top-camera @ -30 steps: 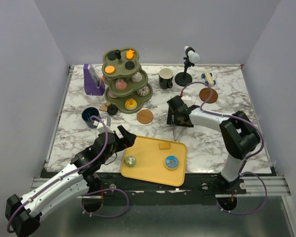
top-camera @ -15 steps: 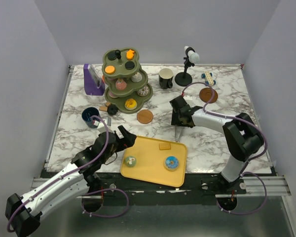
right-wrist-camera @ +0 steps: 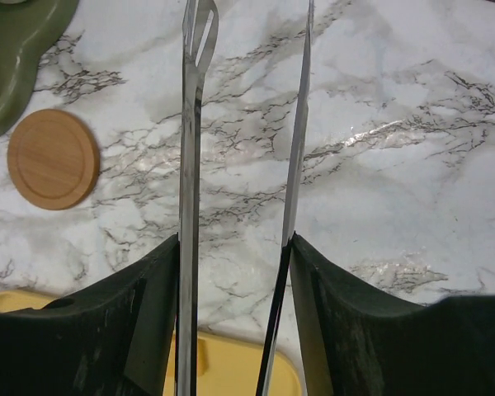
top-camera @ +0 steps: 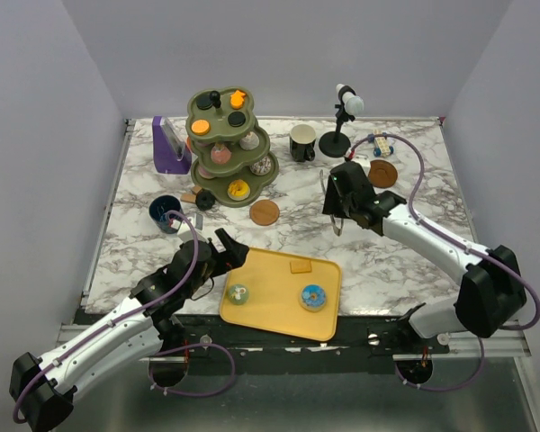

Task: Serve the afternoon tea
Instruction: Pick up the clamp from the center of the board, then pick up the desert from the tray.

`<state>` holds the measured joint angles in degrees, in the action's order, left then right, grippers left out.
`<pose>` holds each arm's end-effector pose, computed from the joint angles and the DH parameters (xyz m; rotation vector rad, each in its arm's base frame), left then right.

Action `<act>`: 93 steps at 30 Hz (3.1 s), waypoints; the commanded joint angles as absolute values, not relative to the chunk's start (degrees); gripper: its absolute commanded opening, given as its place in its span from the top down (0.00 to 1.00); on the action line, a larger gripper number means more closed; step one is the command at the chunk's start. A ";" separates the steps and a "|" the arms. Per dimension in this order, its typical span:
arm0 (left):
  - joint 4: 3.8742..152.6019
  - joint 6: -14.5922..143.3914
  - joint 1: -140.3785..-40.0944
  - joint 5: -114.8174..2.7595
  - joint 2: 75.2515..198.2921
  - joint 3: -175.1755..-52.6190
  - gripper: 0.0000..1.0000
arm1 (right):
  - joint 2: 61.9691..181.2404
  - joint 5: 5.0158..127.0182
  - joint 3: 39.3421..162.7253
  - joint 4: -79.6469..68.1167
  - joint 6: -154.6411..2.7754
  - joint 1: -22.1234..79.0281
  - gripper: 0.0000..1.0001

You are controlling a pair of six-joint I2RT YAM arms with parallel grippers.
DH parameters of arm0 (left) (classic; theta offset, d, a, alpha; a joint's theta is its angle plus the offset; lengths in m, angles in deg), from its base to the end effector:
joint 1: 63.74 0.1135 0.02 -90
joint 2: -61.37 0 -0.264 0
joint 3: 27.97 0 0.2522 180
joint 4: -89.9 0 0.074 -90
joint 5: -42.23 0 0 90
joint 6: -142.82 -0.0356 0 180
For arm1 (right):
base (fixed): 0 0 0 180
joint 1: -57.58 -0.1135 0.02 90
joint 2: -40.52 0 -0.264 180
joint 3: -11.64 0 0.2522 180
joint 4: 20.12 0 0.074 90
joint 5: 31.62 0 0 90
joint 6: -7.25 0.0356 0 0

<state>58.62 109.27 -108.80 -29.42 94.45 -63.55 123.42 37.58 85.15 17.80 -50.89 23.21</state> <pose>0.1105 -0.0949 0.2167 -0.4130 2.0948 -0.7567 0.2621 0.1640 0.2555 0.1159 2.3296 0.1391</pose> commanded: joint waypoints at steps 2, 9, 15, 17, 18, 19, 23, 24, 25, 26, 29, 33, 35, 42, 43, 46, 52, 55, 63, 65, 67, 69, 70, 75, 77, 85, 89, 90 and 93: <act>59.91 109.60 -108.47 -30.50 94.68 -64.77 0.02 | 115.96 41.63 86.35 23.61 -52.08 23.63 0.40; 57.76 108.69 -108.40 -29.16 92.94 -65.52 0.02 | 106.21 50.49 91.18 35.20 -54.13 21.57 0.39; 55.27 107.86 -108.21 -26.41 90.03 -65.63 0.01 | 102.20 55.55 94.49 47.46 -53.88 16.13 0.39; 54.87 107.75 -108.21 -25.63 89.39 -65.51 0.01 | 101.19 57.89 94.44 49.94 -54.06 15.31 0.39; 54.67 107.75 -108.21 -25.28 89.30 -65.38 0.01 | 101.17 59.58 94.64 51.50 -54.25 14.91 0.40; 54.65 107.75 -108.19 -25.12 89.15 -65.23 0.01 | 101.25 60.37 94.89 53.52 -54.52 14.32 0.39; 54.77 108.10 -108.12 -25.32 89.79 -64.84 0.01 | 101.06 61.44 95.01 58.87 -55.03 11.31 0.39; 54.75 108.11 -108.12 -25.35 90.02 -64.91 0.02 | 101.12 62.06 95.01 59.90 -55.08 10.71 0.40; 54.65 108.10 -108.12 -25.31 90.33 -65.01 0.01 | 101.23 62.53 95.09 60.75 -55.15 10.06 0.40; 54.48 108.10 -108.12 -25.36 90.54 -65.10 0.01 | 101.54 62.91 95.17 61.81 -55.14 9.27 0.40; 53.54 108.10 -108.12 -25.16 90.81 -65.44 0.02 | 102.42 63.31 95.97 63.84 -54.67 6.52 0.40; 52.18 107.85 -108.06 -24.57 89.81 -65.79 0.01 | 104.49 62.26 96.68 66.50 -53.59 0.84 0.40; 51.14 107.83 -108.03 -24.08 88.63 -65.81 0.02 | 105.65 61.54 96.85 67.34 -52.65 -2.29 0.39; 49.72 107.97 -107.86 -23.12 84.03 -63.99 0.02 | 108.93 58.58 98.55 70.12 -50.81 -8.31 0.37; 49.71 108.09 -107.86 -23.15 83.51 -63.75 0.01 | 109.15 56.51 98.82 70.60 -50.48 -8.67 0.36; 49.59 108.37 -107.77 -23.30 82.82 -63.16 0.02 | 109.52 54.26 99.53 72.63 -49.73 -9.16 0.36; 49.68 108.41 -107.77 -23.75 82.89 -62.70 0.01 | 109.23 54.78 98.59 73.02 -49.18 -9.65 0.33; 49.78 108.50 -107.77 -24.17 82.85 -62.71 0.01 | 108.69 57.20 97.46 70.83 -49.06 -10.19 0.32; 49.79 108.54 -107.77 -24.56 82.86 -62.73 0.02 | 108.59 57.94 93.79 68.55 -48.38 -11.57 0.31; 49.90 108.54 -107.77 -24.73 82.90 -62.68 0.01 | 108.39 57.94 92.55 68.11 -48.09 -11.71 0.31; 50.01 108.55 -107.77 -24.89 83.08 -62.65 0.02 | 108.15 57.94 91.67 67.51 -47.88 -11.76 0.31; 50.12 108.54 -107.77 -25.09 83.24 -62.69 0.01 | 107.90 57.94 90.83 66.76 -47.77 -11.77 0.31; 50.25 108.59 -107.77 -25.16 83.45 -62.72 0.01 | 107.91 57.94 90.35 66.49 -47.70 -11.77 0.31; 50.43 108.54 -107.76 -25.49 83.73 -62.88 0.02 | 107.88 60.15 88.57 64.44 -47.68 -11.77 0.31; 50.23 108.54 -107.77 -25.52 83.67 -63.05 0.01 | 108.02 60.46 88.12 63.72 -47.76 -11.79 0.31; 49.08 108.97 -107.77 -25.10 82.05 -62.58 0.01 | 107.76 59.48 88.25 63.25 -47.31 -11.86 0.35; 48.48 109.12 -107.77 -24.85 81.42 -62.86 0.02 | 108.00 56.02 90.79 63.35 -46.76 -11.93 0.44; 48.22 109.07 -107.77 -24.63 81.13 -63.11 0.01 | 108.26 55.13 91.49 63.28 -46.67 -11.91 0.45; 46.88 108.62 -107.78 -23.37 80.01 -64.03 0.01 | 109.60 51.39 95.00 62.79 -46.55 -11.87 0.49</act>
<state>49.63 108.76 -108.05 -24.68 81.79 -63.18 108.79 57.23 89.65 64.36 -47.31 -11.39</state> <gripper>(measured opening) 0.985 0.547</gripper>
